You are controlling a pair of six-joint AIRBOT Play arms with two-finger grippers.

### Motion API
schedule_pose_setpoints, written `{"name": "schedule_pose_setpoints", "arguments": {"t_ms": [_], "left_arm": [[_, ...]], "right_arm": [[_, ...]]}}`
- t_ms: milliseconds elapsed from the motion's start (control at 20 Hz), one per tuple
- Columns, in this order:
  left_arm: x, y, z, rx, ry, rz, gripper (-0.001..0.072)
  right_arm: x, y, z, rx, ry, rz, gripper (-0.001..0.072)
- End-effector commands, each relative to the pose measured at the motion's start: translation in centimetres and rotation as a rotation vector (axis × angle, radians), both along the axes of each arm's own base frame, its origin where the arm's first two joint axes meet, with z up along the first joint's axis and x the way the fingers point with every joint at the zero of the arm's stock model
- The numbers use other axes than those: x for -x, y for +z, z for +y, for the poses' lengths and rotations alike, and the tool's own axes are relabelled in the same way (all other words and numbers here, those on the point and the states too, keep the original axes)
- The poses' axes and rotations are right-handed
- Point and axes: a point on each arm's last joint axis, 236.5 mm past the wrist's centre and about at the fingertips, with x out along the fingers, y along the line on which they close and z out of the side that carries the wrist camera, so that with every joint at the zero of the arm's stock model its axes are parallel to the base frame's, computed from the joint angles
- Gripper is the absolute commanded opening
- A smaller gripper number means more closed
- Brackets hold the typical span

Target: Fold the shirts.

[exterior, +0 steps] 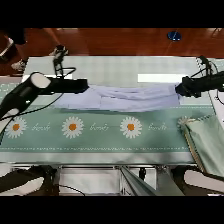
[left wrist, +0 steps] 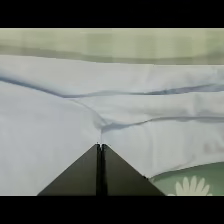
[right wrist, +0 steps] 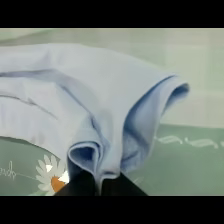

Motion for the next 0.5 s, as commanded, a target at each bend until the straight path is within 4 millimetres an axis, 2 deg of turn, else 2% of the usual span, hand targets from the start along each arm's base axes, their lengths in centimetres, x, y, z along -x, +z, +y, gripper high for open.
{"name": "schedule_pose_setpoints", "arguments": {"t_ms": [0,100,250,450], "left_arm": [[1.0,-2.1,-9.8,0.018,-0.158,0.049,0.0018],[2.2,-3.2,-15.7,0.024,-0.270,0.082,0.0017],[4.8,-4.9,-23.1,0.037,-0.392,0.147,0.0017],[10.1,-8.1,-29.6,0.038,-0.471,0.247,0.0018]], "right_arm": [[4.4,4.4,0.6,0.064,-0.013,-0.123,0.0024],[5.5,7.4,1.6,0.061,-0.029,-0.209,0.0024],[6.3,10.9,2.9,0.031,-0.043,-0.307,0.0025],[6.3,13.1,4.7,-0.050,-0.036,-0.364,0.0025]]}}
